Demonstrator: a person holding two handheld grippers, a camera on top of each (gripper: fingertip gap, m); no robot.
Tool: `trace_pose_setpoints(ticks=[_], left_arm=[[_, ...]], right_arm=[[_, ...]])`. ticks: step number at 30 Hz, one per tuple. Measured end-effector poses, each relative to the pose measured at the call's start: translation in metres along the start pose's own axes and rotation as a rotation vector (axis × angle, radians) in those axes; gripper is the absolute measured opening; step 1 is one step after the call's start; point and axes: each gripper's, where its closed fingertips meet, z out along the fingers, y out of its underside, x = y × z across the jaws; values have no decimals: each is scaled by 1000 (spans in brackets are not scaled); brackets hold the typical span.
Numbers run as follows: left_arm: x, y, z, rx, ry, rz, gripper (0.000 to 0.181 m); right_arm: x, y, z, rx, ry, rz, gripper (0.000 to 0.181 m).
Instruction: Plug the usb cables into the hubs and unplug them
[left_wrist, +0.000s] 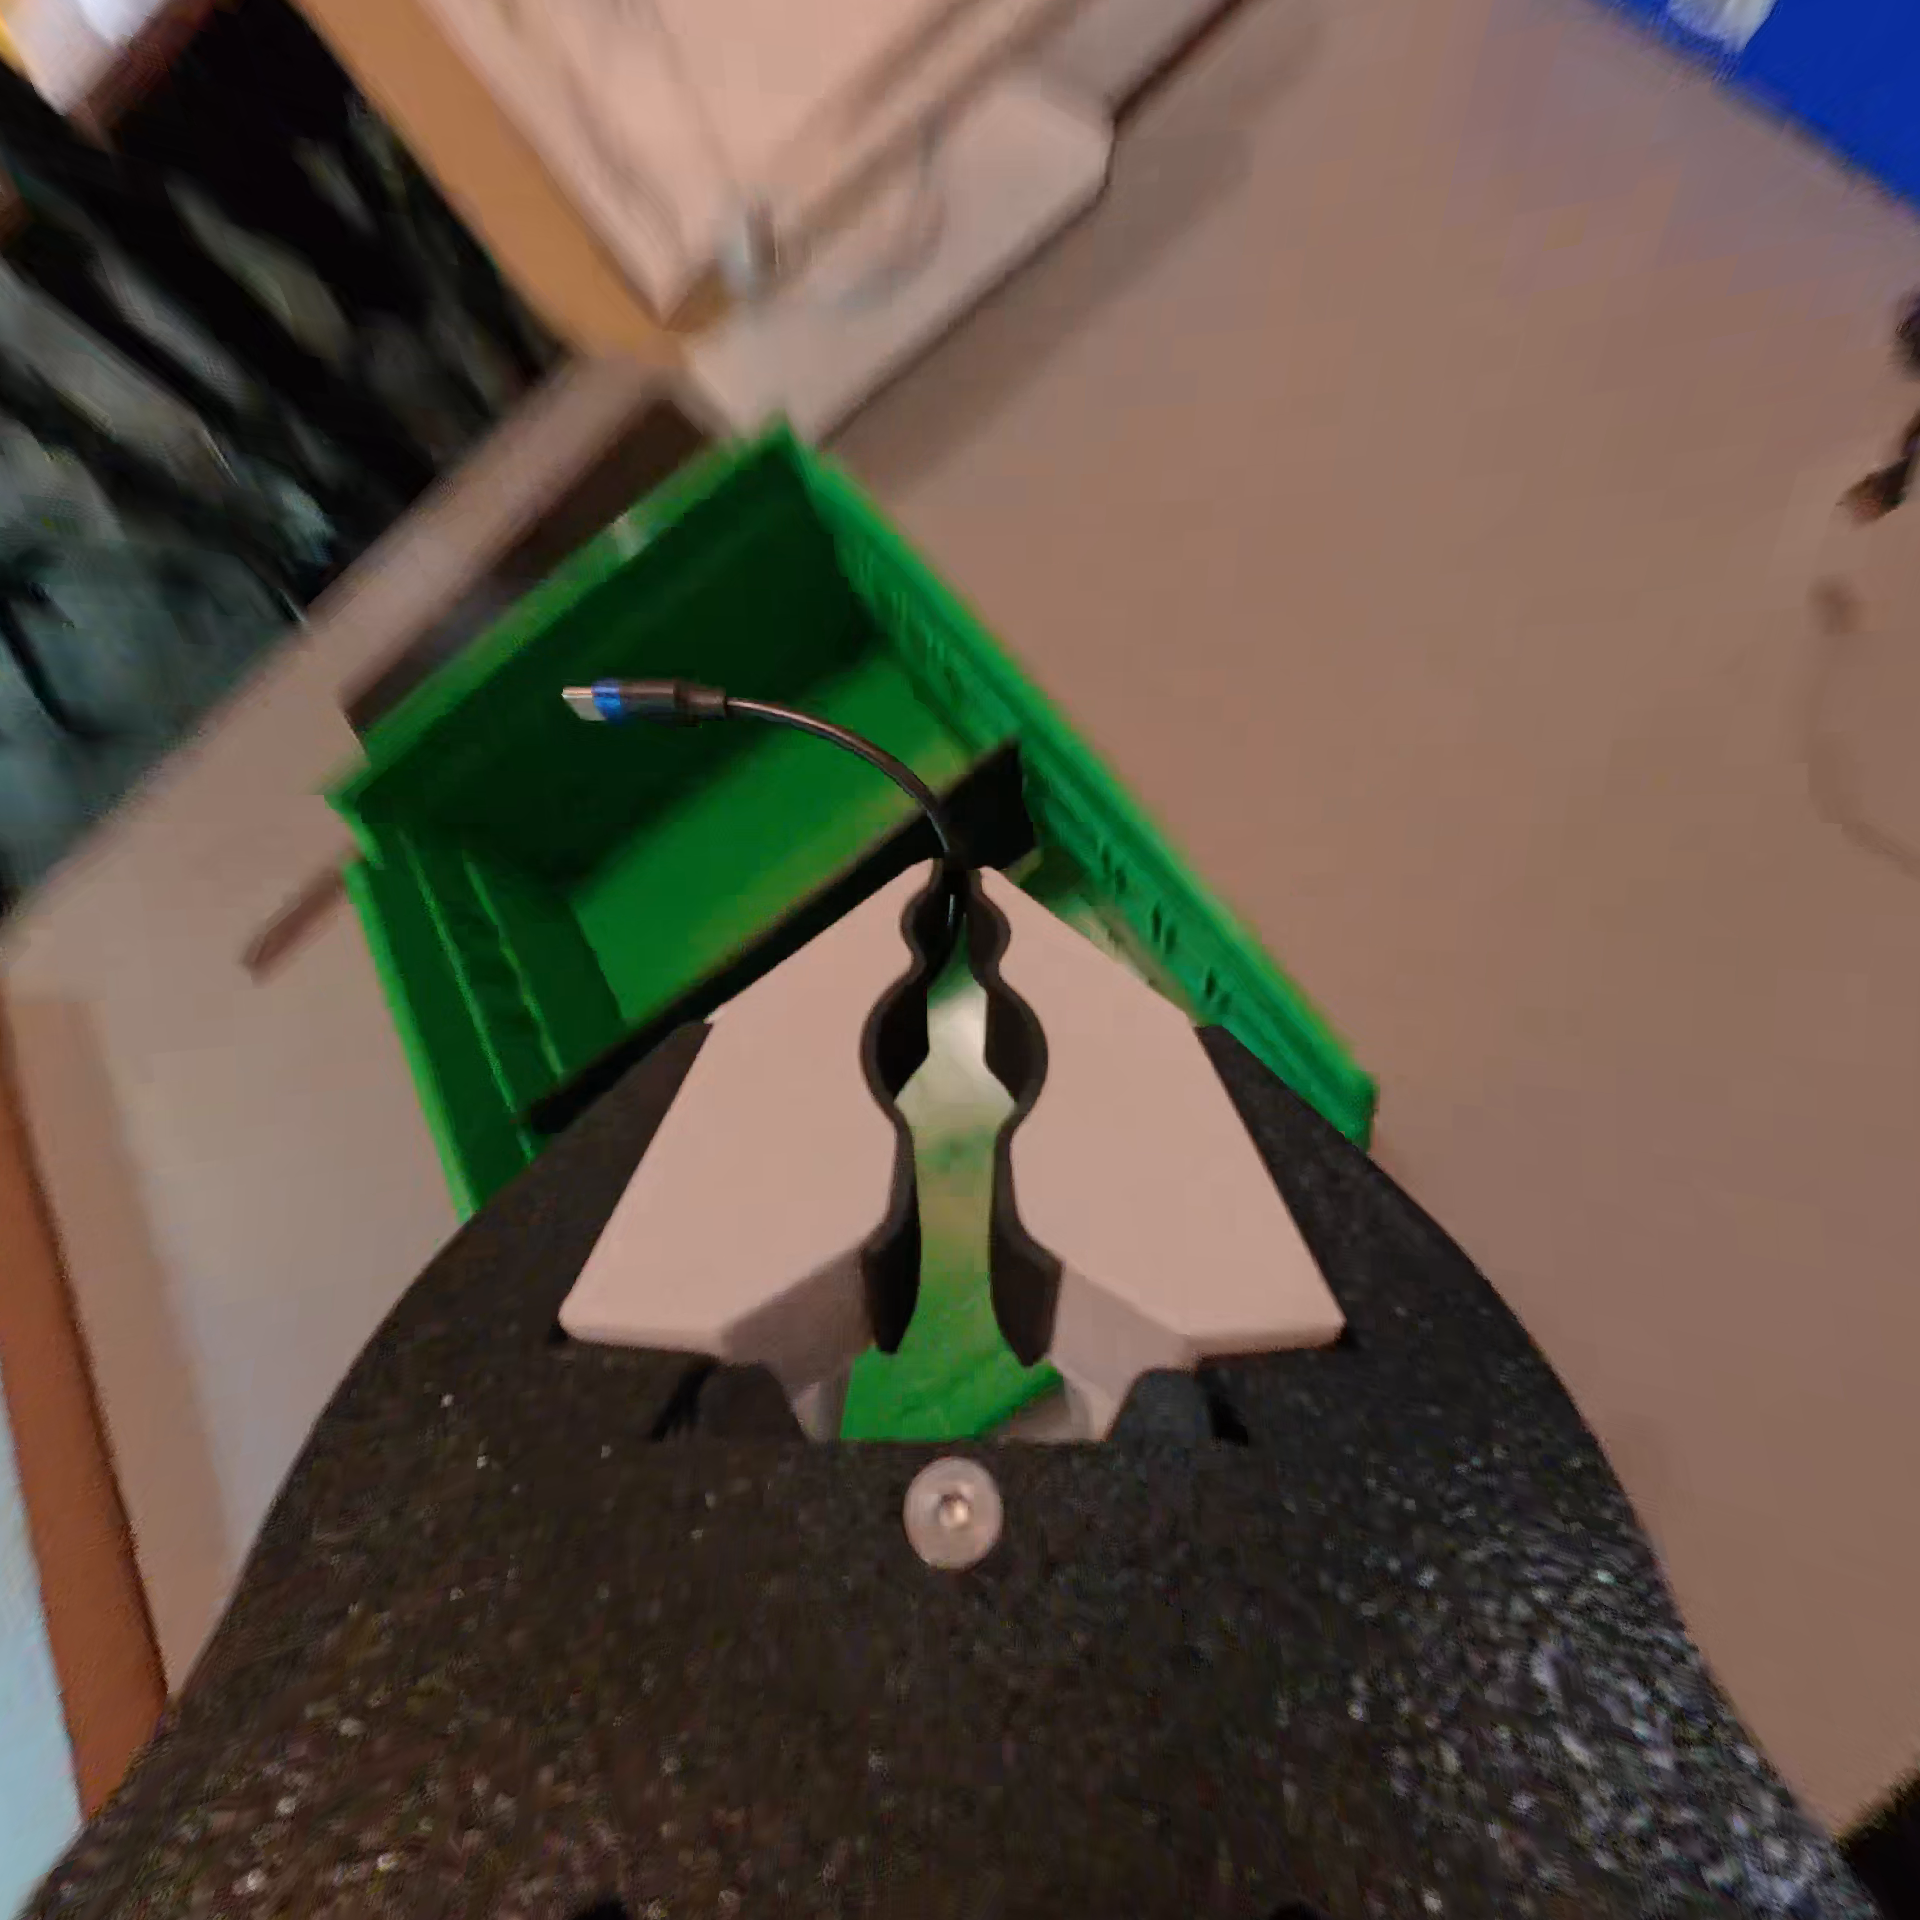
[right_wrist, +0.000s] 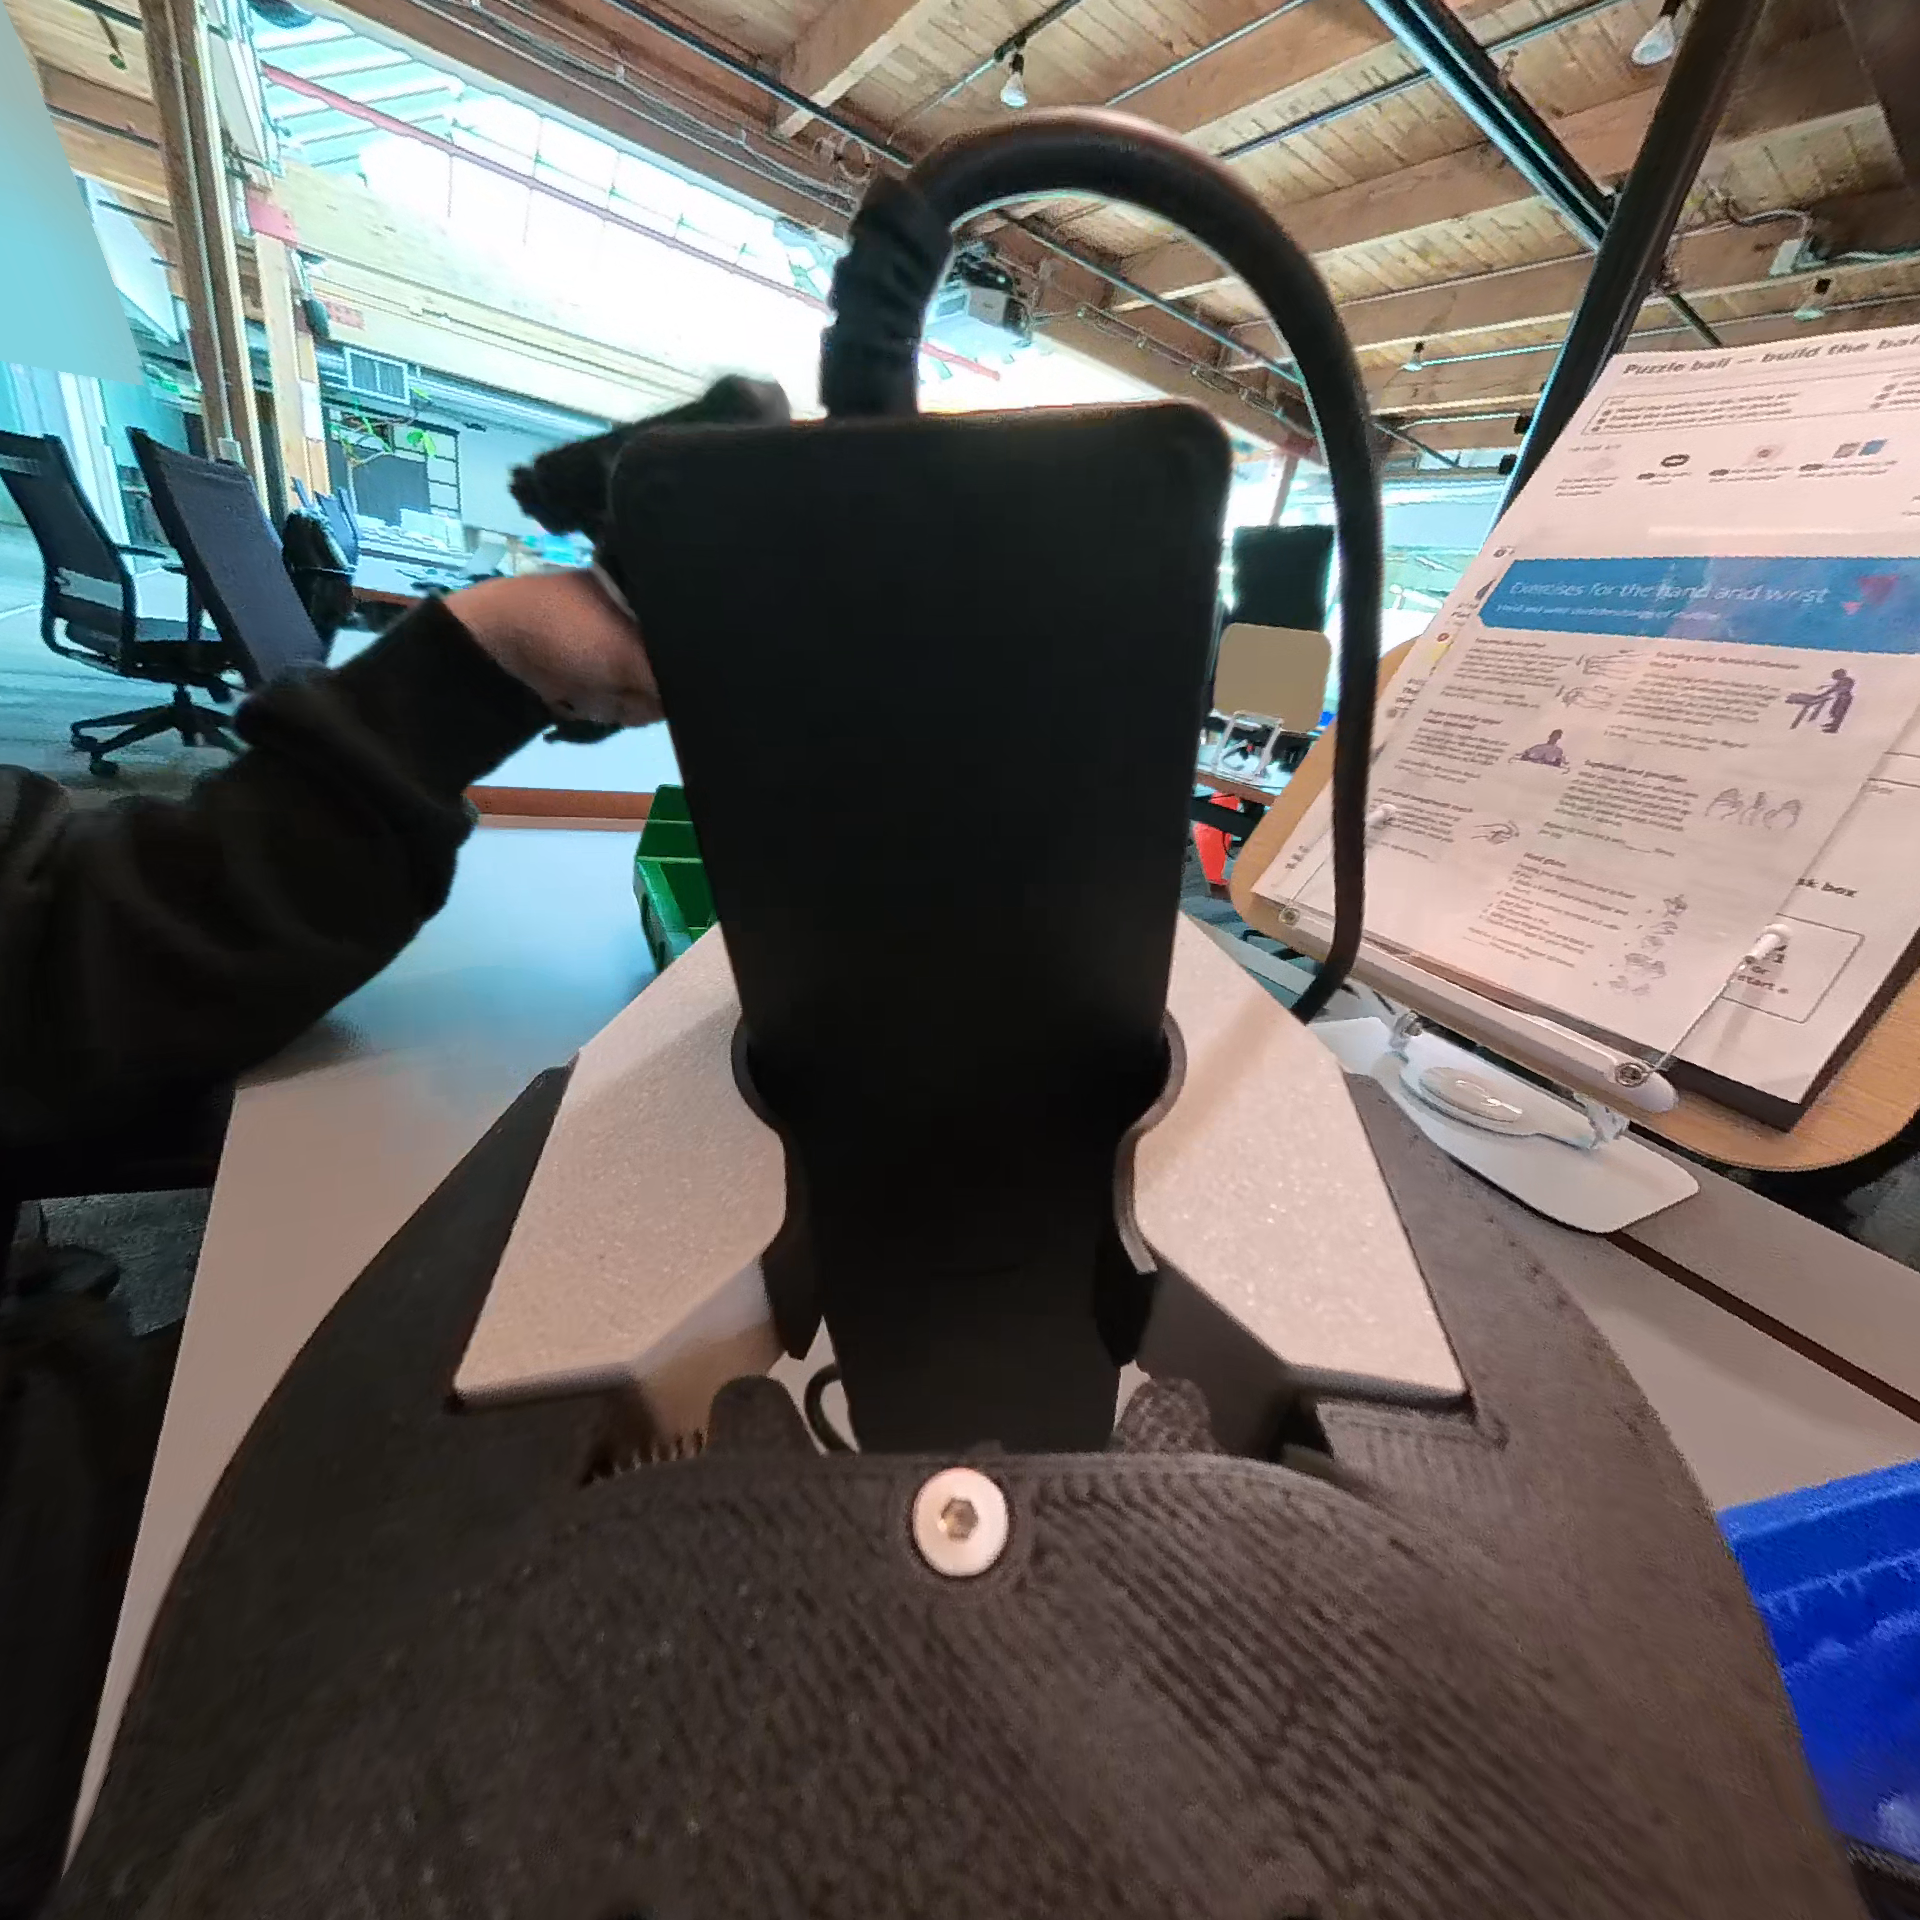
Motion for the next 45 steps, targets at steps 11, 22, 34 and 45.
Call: trace_pose_setpoints(ticks=[11,22,34,45], left_arm=[[201,-32,16,300,580,866,0],[252,45,74,-34,771,983,12],[181,5,98,-221,336,169,41],[209,31,116,-294,486,241,10]], right_arm=[[19,-24,-32,76,99,-14,63],[22,-24,-38,76,107,-16,62],[20,-21,-37,65,99,-18,62],[17,-19,-33,52,86,-19,62]])
